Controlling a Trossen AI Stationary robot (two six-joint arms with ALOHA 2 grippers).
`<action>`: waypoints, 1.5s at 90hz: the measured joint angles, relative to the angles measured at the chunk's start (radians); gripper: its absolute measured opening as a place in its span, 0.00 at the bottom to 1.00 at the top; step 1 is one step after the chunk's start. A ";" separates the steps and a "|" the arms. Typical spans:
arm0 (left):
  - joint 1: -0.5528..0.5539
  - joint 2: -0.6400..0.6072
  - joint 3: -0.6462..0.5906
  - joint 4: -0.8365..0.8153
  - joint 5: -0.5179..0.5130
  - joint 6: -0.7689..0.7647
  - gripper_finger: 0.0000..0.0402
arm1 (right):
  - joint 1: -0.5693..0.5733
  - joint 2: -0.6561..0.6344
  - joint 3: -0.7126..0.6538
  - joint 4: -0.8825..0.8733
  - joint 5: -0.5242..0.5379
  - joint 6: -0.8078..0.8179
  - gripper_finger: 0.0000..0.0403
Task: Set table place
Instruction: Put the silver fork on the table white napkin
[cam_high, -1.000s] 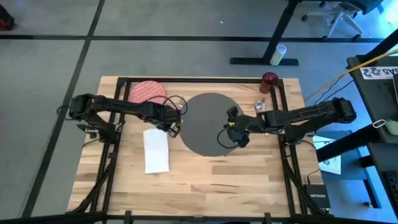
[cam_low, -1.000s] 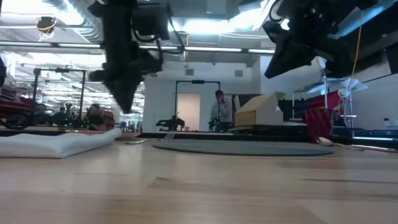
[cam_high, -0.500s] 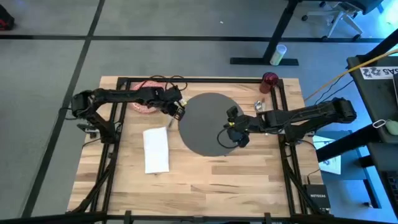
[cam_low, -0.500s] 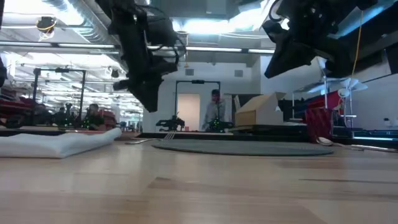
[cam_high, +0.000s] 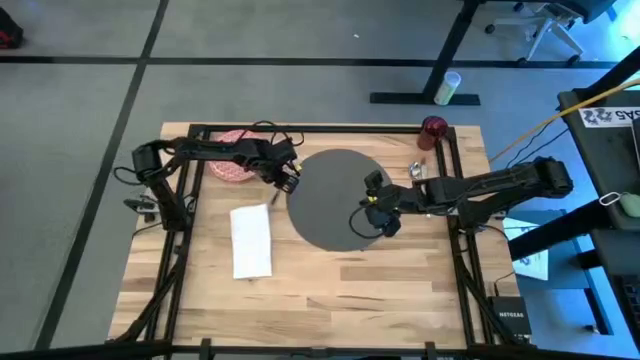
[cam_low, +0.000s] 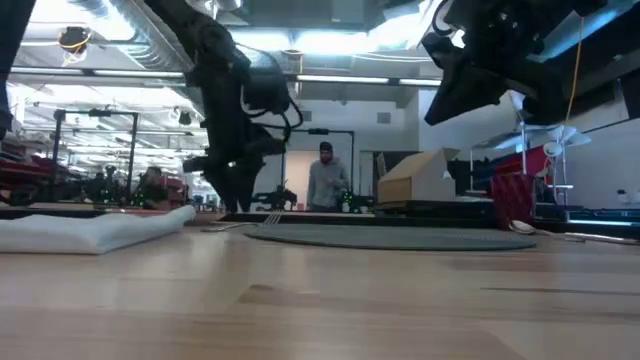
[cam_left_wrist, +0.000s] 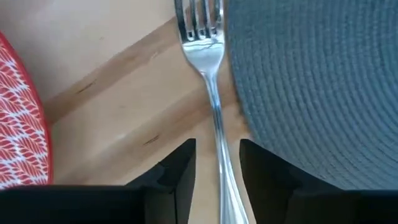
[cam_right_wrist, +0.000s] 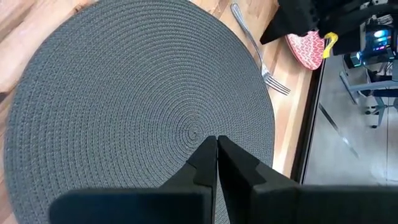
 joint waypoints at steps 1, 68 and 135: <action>0.001 0.002 0.000 0.000 0.000 0.001 0.27 | 0.000 0.000 0.000 0.000 0.000 0.000 0.00; 0.009 0.095 0.004 0.089 0.024 0.079 0.27 | 0.000 0.000 0.000 0.003 0.000 -0.003 0.00; 0.011 0.081 0.143 -0.109 0.015 0.156 0.00 | 0.000 0.000 0.000 -0.002 0.000 -0.004 0.00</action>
